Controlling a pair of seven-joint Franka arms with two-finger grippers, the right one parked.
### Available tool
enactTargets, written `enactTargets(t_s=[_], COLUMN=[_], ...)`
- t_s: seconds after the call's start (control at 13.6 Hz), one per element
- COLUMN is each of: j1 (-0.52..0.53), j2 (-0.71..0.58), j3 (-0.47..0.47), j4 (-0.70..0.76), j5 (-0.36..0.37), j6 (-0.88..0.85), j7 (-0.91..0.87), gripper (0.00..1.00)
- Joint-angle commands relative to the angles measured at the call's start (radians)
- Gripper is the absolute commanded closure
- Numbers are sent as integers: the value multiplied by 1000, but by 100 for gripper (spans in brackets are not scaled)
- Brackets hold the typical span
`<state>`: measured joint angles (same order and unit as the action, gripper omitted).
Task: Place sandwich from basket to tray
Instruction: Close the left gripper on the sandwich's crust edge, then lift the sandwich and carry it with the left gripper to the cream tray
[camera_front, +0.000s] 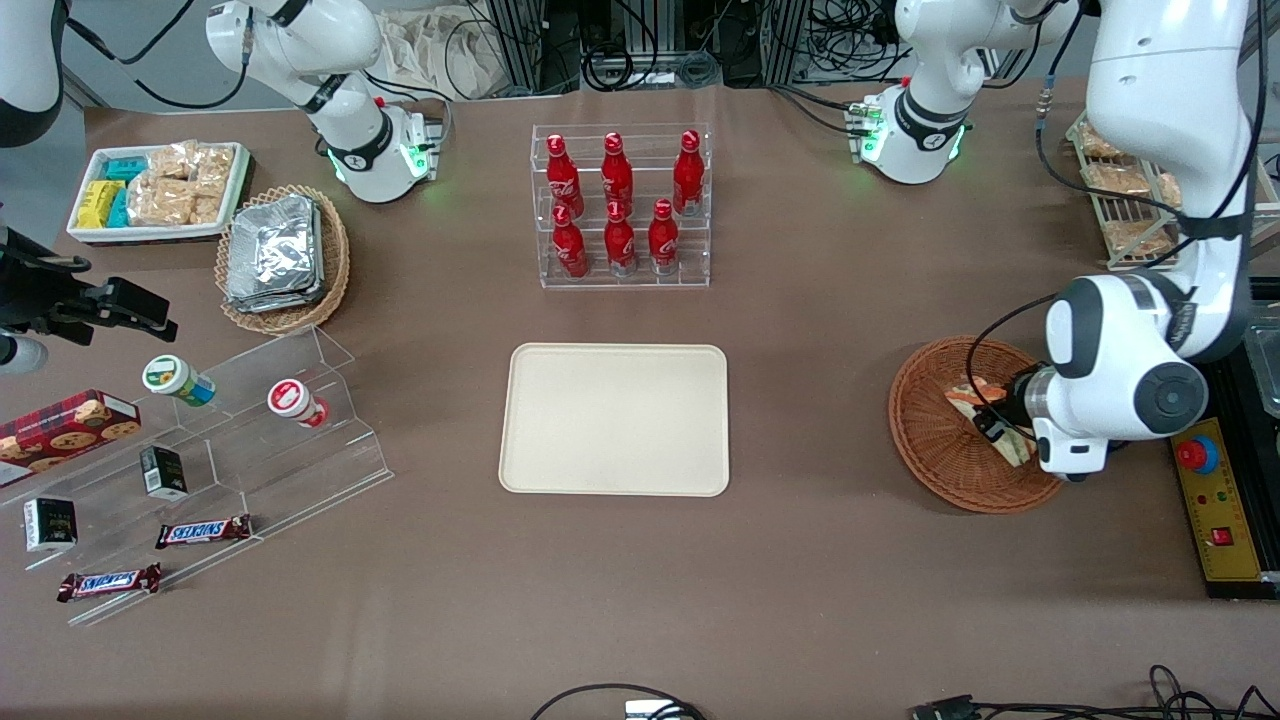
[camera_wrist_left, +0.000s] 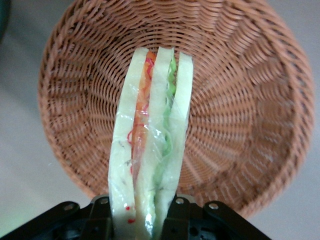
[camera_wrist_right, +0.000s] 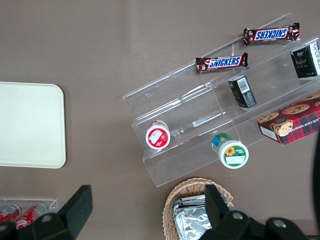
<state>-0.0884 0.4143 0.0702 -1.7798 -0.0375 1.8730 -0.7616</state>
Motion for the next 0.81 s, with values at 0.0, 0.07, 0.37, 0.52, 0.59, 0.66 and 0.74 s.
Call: enactTargets(t_s=[0.0,0.07,0.37,0.52,0.59,0.66,0.74], j1=[-59,-88,-215,-267,-280,-284,-284], j2=[1,3,40,87,128,162,197], j3=[2,2,-82,-131,-153,-183,-217], j4=[146,183,264,275,305,330,351], j5=[11,4,-1,-4,-4,-4,-5], j6=[-156,-191,-212,-184,-129,-82,-40], j7=[11,15,79,76,77,76,73], gripper=[100,100,100,100,100,100,100])
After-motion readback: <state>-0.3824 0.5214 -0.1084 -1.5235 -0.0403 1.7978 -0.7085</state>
